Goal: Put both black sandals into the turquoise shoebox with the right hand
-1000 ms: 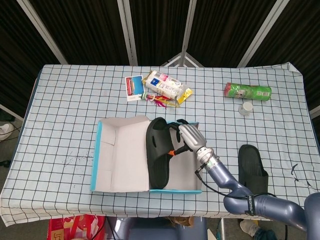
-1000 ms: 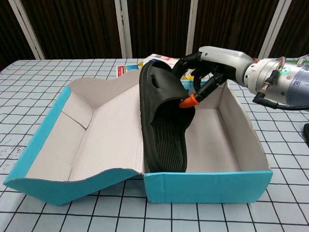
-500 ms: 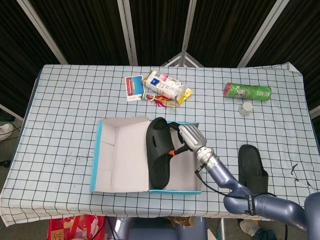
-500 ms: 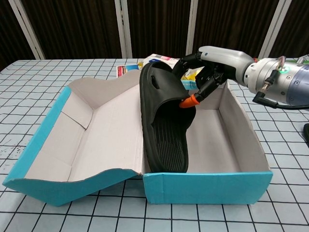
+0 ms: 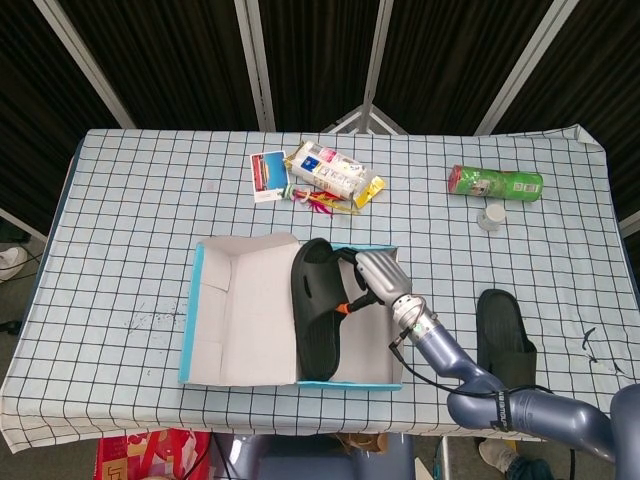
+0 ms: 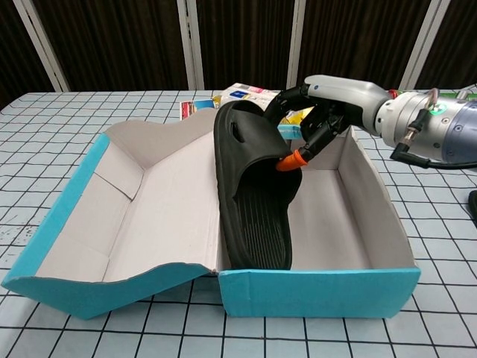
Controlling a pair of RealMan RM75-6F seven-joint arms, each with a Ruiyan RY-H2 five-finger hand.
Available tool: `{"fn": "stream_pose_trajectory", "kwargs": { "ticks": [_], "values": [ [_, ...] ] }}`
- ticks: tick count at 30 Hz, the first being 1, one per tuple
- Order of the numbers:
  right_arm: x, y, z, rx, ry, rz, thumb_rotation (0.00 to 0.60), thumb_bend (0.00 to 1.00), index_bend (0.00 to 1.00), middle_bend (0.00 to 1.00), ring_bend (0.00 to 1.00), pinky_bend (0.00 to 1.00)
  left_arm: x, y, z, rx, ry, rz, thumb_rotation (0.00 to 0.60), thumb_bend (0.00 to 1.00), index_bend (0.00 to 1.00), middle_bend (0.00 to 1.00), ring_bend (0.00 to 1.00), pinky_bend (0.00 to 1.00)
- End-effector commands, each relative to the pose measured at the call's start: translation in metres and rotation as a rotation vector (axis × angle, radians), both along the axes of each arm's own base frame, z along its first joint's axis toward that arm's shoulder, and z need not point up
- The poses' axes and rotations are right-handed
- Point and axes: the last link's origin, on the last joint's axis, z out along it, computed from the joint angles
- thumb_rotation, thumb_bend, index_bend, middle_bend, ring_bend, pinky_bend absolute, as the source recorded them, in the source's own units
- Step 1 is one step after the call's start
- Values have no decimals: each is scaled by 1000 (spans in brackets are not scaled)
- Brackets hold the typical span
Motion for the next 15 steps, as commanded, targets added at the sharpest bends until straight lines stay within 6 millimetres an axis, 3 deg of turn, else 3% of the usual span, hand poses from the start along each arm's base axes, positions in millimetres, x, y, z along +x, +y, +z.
{"fn": "stream_pose_trajectory", "kwargs": {
  "ticks": [1,15],
  "values": [
    [0,1,-1,15,-3,-5,600,557,766,650,734,528,0,0,0,0,1,0,600,373,153,56,32,131],
    [-6,5,-11,59,13,-31,600,557,766,650,734,528,0,0,1,6,0,-1,600,373,152,57,32,131]
  ]
}}
